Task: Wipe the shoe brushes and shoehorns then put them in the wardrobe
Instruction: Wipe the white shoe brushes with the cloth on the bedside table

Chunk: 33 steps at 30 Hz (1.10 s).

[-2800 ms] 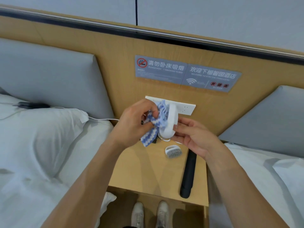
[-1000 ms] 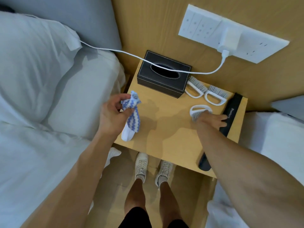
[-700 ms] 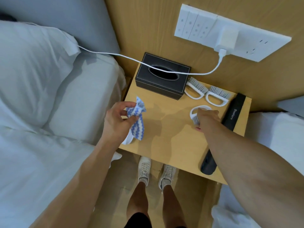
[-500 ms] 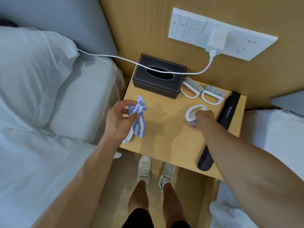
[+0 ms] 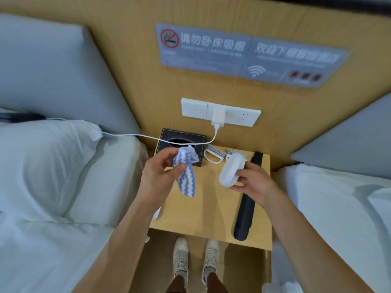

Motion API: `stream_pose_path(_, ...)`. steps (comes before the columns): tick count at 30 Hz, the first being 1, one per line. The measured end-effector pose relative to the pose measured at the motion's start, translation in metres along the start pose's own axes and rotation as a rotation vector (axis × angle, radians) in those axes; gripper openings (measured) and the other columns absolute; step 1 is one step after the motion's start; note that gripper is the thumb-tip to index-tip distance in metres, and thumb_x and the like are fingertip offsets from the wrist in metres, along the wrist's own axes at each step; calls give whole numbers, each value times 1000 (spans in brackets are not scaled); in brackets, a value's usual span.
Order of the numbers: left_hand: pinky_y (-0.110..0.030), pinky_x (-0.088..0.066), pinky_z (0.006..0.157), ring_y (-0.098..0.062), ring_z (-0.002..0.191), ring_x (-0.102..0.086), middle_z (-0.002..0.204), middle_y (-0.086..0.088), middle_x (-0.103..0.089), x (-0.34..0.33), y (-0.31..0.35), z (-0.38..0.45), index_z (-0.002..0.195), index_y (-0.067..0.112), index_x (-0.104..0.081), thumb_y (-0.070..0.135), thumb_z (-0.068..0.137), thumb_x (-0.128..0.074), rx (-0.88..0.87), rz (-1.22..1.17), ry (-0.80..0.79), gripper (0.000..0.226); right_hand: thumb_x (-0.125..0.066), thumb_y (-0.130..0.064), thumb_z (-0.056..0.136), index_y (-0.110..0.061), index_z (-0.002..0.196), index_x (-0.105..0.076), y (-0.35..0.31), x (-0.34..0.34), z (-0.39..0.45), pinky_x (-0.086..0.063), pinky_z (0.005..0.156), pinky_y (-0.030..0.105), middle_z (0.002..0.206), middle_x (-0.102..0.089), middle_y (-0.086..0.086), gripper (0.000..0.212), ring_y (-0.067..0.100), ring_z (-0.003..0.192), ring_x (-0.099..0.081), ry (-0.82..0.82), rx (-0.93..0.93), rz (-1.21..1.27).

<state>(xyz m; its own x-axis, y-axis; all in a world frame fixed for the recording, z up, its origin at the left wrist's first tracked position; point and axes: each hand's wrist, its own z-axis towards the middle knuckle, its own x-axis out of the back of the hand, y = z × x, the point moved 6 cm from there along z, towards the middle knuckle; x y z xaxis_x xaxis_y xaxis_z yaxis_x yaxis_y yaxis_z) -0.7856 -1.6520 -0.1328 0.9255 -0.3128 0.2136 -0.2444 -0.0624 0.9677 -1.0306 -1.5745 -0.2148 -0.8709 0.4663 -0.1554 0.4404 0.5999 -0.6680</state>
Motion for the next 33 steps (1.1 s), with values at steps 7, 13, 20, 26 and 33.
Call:
stream_pose_path(7,-32,-57,79,-20,90,-69,98,-9,-74,-17,110,-7,108,12,-69,-1,87,-66,-176,-174,-171,24,-59,4,92,-14,128,-62,-69,-13,-97,-58,75,32,120,-70,10,40,27,109,-68,-203,239,-13)
stream_pose_path(13,-27,-54,84,-17,93,-68,102,4,-72,-28,208,-17,111,21,-69,9,88,-66,-505,40,-287,26,-58,3,93,-13,120,-67,-117,-23,-160,-59,79,37,115,-73,10,33,23,102,-70,-251,460,-177)
stream_pose_path(20,-30,-41,97,-15,115,-55,121,13,-62,-58,269,-46,118,24,-66,13,91,-56,-945,428,-421,30,-67,-8,85,-18,108,-75,-153,-23,-204,-58,79,30,110,-75,8,26,24,103,-72,-250,677,-207)
stream_pose_path(26,-33,-49,88,-13,109,-61,116,11,-64,-56,271,-40,113,17,-68,1,92,-58,-903,400,-426,28,-69,-6,87,-11,118,-70,-156,-13,-214,-57,75,28,112,-74,12,31,26,102,-72,-264,695,-186)
stream_pose_path(33,-33,-51,78,-8,92,-63,105,7,-66,-50,271,-36,106,12,-71,2,86,-67,-846,422,-220,22,-69,-15,75,0,120,-64,-153,-23,-211,-60,72,32,111,-73,18,47,26,94,-72,-247,639,7)
